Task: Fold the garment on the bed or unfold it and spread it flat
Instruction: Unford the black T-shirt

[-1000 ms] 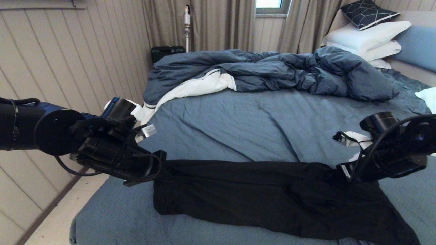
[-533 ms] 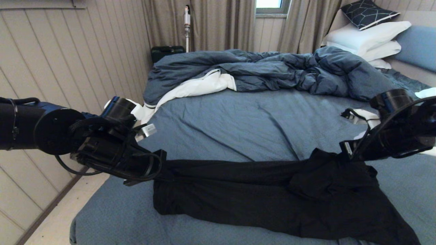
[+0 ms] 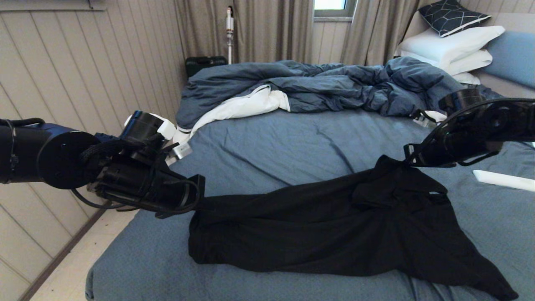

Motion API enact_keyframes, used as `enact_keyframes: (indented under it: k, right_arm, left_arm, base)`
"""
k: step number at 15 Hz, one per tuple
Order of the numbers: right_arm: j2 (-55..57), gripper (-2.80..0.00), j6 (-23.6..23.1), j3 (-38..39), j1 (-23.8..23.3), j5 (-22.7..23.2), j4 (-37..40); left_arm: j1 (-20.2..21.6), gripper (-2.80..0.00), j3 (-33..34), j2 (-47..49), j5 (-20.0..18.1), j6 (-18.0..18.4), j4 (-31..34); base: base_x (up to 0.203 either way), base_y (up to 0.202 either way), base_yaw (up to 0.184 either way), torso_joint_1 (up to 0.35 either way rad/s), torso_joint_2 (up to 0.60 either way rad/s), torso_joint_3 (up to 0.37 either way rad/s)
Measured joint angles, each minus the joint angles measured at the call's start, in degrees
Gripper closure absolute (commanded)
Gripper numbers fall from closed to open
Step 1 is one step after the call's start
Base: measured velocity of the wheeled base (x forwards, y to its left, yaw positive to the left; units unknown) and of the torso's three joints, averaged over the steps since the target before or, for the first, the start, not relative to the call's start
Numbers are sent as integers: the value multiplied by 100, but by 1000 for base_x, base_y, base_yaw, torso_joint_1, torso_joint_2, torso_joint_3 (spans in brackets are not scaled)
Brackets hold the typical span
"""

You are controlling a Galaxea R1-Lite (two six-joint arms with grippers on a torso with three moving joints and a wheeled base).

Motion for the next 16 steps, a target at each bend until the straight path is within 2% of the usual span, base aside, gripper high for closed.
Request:
enact_keyframes:
  k: [3,6,16]
  right_arm:
    - [626,0,24,-389,76,-162,-5]
    - [871,0,37,-436,147,-164,-6]
    - [341,0,-12,-204,101,-149,18]
  left_arm:
    - [0,0,33,13,0,10,-9]
    - [2,0,63,20,0,11,2]
    - [2,0,33,-154,-24,-28,69]
  base:
    - [0,0,0,0,0,0]
    - [0,0,0,0,0,0]
    - [0,0,0,0,0,0]
